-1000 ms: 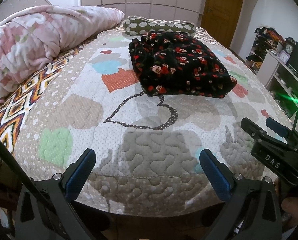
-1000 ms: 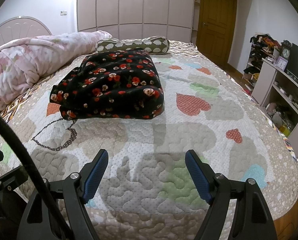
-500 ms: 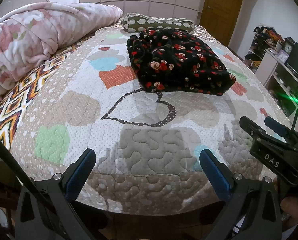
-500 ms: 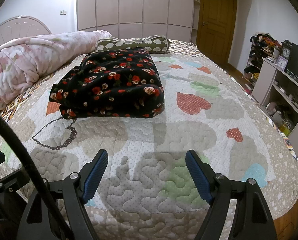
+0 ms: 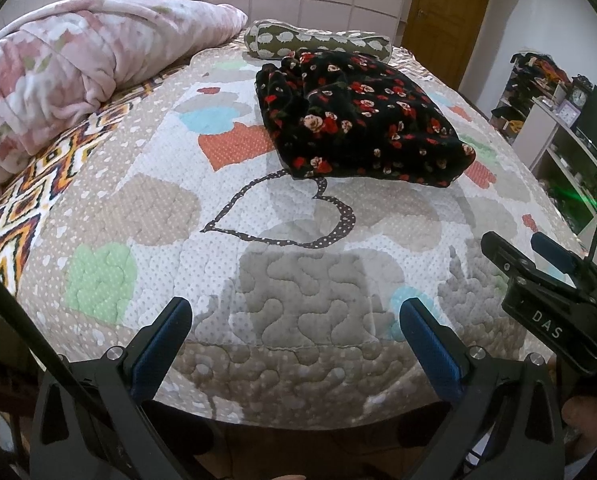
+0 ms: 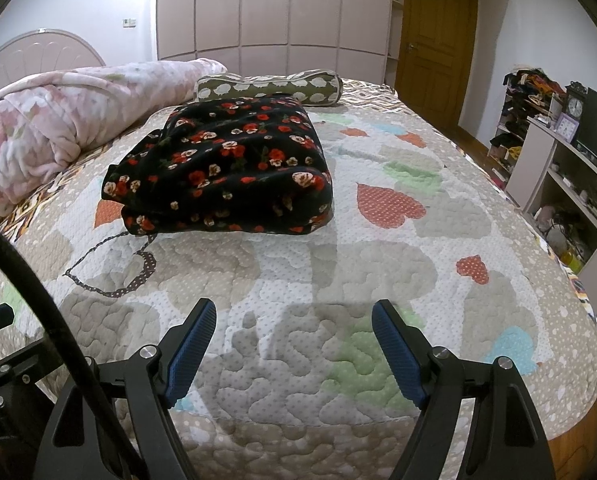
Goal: Fold large clothes
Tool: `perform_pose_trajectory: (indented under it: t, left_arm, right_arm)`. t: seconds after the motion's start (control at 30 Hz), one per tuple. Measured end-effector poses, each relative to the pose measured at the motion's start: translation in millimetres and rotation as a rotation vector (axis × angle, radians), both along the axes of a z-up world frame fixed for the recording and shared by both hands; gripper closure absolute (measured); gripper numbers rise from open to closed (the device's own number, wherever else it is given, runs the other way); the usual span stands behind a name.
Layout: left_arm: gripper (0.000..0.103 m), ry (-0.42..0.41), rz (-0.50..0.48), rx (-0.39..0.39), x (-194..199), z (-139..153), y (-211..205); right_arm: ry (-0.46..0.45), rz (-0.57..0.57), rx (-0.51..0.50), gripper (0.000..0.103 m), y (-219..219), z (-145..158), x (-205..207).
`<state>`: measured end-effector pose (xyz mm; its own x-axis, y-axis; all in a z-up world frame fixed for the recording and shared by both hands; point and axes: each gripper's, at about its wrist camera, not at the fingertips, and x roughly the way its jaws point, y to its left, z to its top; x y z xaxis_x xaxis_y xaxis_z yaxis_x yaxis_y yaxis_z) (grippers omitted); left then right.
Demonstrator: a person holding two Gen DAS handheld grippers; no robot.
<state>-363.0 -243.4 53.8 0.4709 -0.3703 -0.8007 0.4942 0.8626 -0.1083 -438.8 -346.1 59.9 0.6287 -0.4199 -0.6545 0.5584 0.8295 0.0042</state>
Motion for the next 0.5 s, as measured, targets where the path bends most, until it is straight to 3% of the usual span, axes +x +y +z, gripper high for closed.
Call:
perform_pose_trajectory:
  t: [0.2, 0.5]
  left_arm:
    - [0.000, 0.010, 0.003, -0.003, 4, -2, 1]
    - [0.000, 0.046, 0.015, 0.000, 41, -7, -4]
  right_arm:
    - [0.006, 0.007, -0.005, 0.019, -3, -2, 1]
    - [0.041, 0.065, -0.010, 0.018, 0, 0, 22]
